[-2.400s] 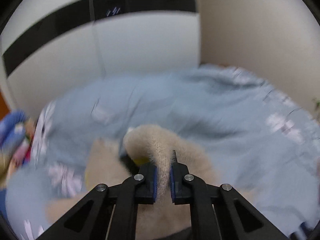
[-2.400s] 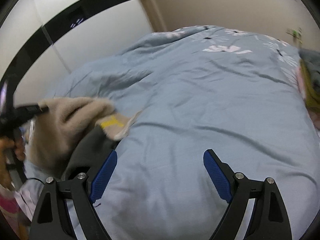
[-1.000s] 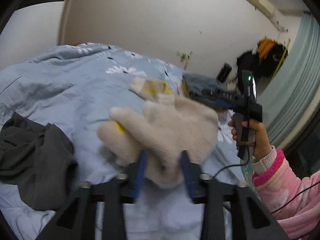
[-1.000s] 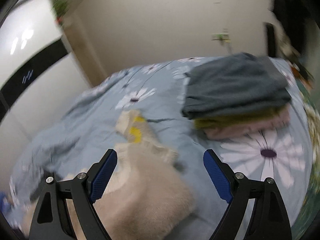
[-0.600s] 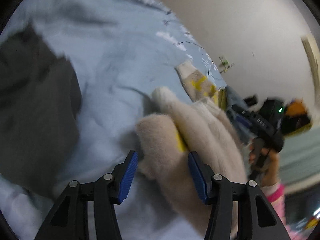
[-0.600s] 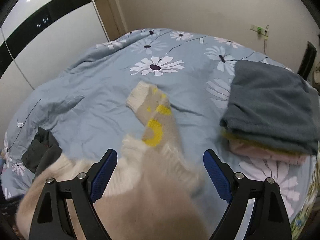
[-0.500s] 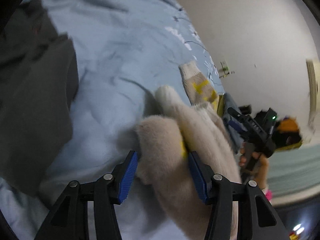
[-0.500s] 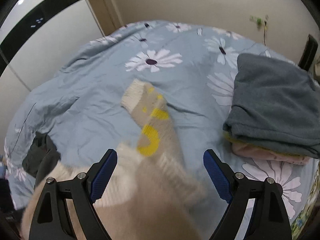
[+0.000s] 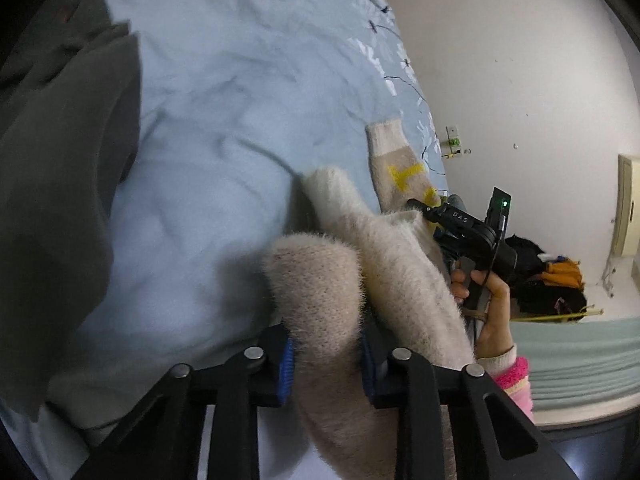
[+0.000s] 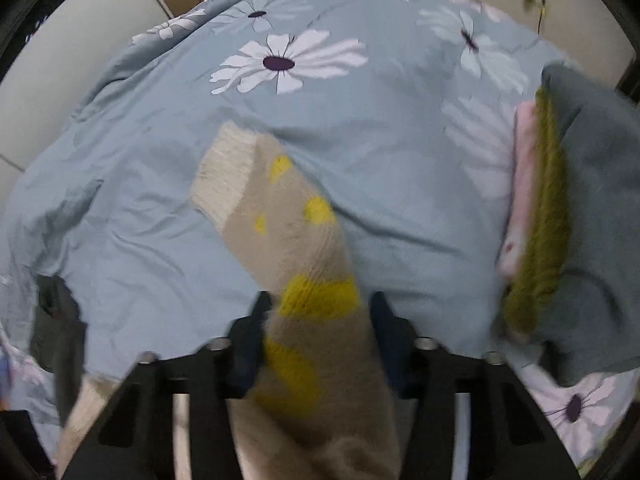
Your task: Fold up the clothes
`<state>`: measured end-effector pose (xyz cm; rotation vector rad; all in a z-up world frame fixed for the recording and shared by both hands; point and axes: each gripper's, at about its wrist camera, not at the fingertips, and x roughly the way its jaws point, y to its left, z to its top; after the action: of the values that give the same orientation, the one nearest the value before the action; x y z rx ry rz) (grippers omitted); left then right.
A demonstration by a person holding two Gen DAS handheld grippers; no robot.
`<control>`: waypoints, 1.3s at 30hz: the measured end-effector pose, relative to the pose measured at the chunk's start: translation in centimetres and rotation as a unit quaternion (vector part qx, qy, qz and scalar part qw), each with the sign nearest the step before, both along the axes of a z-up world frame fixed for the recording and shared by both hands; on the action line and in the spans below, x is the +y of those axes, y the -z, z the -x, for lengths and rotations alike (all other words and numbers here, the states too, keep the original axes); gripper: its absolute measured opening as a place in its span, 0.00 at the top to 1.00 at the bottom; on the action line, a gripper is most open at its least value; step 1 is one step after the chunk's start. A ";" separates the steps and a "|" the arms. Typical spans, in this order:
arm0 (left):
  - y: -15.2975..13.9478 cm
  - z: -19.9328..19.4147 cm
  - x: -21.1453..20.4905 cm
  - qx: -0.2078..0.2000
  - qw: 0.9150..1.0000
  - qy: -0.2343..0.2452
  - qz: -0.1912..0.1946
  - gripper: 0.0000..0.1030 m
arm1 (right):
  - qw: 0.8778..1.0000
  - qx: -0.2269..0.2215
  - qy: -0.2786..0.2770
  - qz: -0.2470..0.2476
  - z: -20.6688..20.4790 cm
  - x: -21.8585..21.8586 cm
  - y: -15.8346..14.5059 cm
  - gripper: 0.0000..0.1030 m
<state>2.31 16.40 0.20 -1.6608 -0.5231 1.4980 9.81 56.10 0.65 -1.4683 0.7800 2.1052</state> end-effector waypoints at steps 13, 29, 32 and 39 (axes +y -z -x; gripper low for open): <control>-11.6 6.3 2.6 0.273 0.961 -0.012 -0.049 0.78 | 0.965 0.244 0.068 -0.063 -6.0 3.0 -14.9 0.86; 1.4 17.5 5.2 0.153 0.980 -0.084 0.091 0.71 | 0.987 0.136 0.085 -0.022 -0.5 7.3 -5.2 0.79; 0.0 16.0 4.0 0.155 0.981 -0.082 0.081 0.64 | 0.985 0.148 0.077 -0.031 -1.4 6.5 -6.5 0.69; -2.3 9.5 1.0 0.136 0.988 -0.058 0.048 0.44 | 0.983 0.177 0.050 -0.030 -7.4 3.0 -8.3 0.53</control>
<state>-7.15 17.40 2.48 -1.4871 -0.4082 1.8259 17.24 59.13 9.00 -1.0130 0.8884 2.3196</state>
